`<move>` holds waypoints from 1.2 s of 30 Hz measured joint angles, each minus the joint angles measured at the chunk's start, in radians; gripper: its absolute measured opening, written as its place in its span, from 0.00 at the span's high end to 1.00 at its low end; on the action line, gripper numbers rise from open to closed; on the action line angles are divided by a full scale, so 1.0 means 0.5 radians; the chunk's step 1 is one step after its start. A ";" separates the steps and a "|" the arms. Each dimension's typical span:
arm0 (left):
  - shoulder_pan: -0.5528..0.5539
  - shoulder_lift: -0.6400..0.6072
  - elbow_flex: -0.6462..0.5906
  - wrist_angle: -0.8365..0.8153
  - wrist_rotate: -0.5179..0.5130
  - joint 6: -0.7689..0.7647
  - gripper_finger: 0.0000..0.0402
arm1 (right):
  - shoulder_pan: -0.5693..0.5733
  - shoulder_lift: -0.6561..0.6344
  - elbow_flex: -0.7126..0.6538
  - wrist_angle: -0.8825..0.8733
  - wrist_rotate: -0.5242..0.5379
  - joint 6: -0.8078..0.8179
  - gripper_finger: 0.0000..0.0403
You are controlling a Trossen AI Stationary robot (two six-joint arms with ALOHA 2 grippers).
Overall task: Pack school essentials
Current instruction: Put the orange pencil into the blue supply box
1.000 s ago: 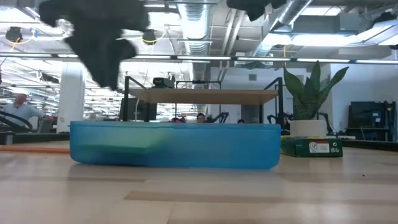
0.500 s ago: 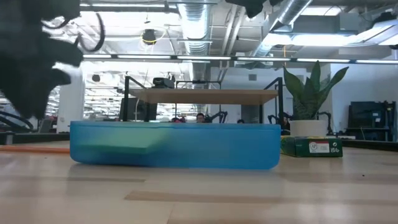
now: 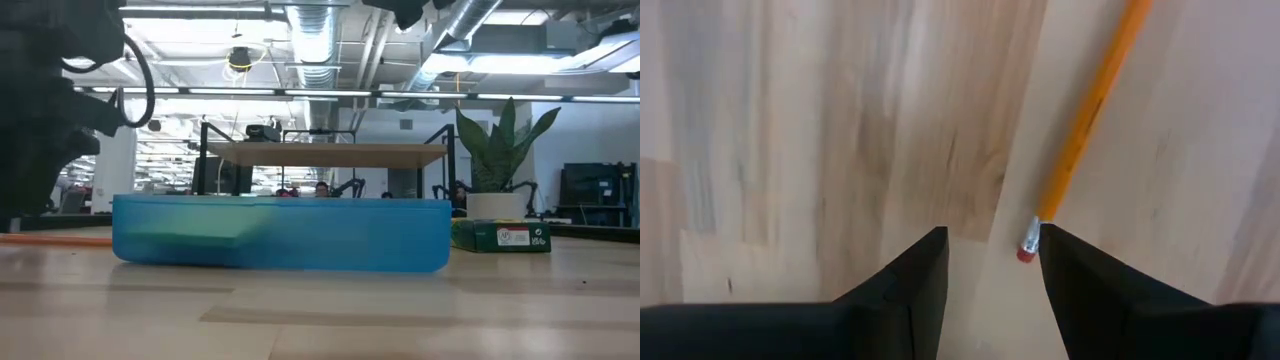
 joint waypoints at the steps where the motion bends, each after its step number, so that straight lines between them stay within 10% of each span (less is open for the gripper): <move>1: -0.008 0.028 0.000 -0.002 0.007 0.005 0.64 | 0.002 0.000 0.000 -0.001 0.000 0.001 0.70; 20: -0.137 0.361 0.008 0.114 0.067 0.066 0.65 | 0.002 0.000 0.000 -0.003 -0.002 0.005 0.70; 36: -0.128 0.368 0.005 0.137 0.163 -0.061 0.98 | 0.002 0.000 0.000 -0.003 -0.006 0.002 0.70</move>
